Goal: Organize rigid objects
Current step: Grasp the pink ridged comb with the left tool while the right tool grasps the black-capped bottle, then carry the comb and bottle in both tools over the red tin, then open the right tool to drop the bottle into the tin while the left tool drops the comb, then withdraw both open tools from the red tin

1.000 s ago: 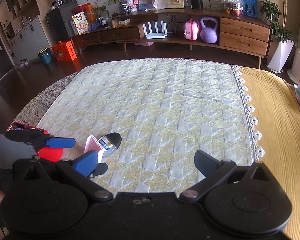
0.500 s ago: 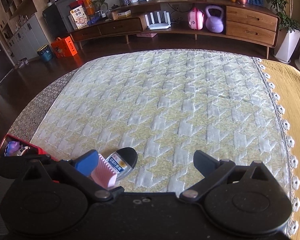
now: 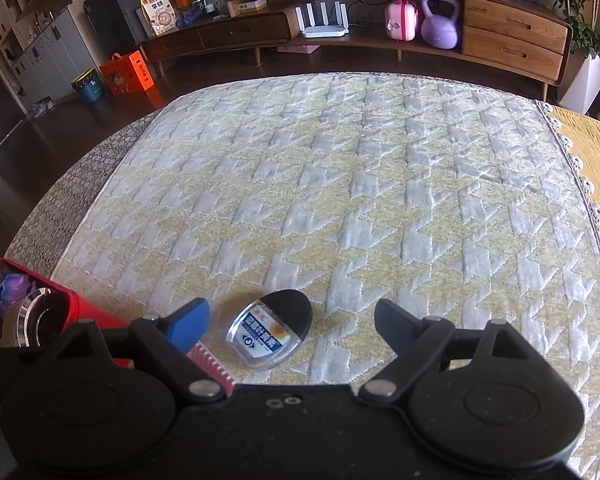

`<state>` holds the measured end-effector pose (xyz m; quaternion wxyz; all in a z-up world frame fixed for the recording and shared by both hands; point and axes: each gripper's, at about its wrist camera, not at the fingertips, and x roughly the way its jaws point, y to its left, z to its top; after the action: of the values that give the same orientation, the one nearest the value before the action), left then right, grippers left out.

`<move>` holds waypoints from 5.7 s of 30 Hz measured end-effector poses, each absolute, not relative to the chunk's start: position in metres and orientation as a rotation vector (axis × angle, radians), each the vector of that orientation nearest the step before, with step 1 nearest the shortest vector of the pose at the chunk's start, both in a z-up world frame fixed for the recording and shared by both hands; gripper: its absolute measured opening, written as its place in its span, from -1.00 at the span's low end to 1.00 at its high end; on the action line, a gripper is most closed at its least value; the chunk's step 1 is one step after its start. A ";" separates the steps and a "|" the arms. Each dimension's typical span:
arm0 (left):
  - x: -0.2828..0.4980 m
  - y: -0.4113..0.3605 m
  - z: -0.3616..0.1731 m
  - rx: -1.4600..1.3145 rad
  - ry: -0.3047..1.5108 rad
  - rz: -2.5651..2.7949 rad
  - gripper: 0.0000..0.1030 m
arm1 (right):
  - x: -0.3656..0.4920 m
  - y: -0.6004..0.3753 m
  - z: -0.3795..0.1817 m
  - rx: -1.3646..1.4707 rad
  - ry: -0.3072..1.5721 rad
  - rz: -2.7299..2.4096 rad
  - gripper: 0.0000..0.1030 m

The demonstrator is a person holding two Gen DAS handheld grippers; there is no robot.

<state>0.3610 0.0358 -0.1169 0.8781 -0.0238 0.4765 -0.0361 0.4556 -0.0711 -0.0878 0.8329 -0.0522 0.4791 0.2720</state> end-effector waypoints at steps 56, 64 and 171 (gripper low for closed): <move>0.205 0.052 -0.020 -0.082 0.854 -0.017 -0.20 | 0.270 -0.127 0.012 -0.160 0.838 0.618 -0.11; 0.176 0.103 -0.008 -0.111 0.828 0.057 -0.20 | 0.248 -0.082 0.019 -0.198 0.817 0.683 -0.11; 0.058 0.126 -0.005 -0.158 0.565 0.183 0.99 | 0.145 -0.091 0.019 -0.045 0.513 0.657 1.00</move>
<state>0.0576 0.1261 -0.0048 0.9532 -0.0779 0.2779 0.0900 0.1451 -0.0912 0.0187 0.9142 -0.0220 0.2490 0.3191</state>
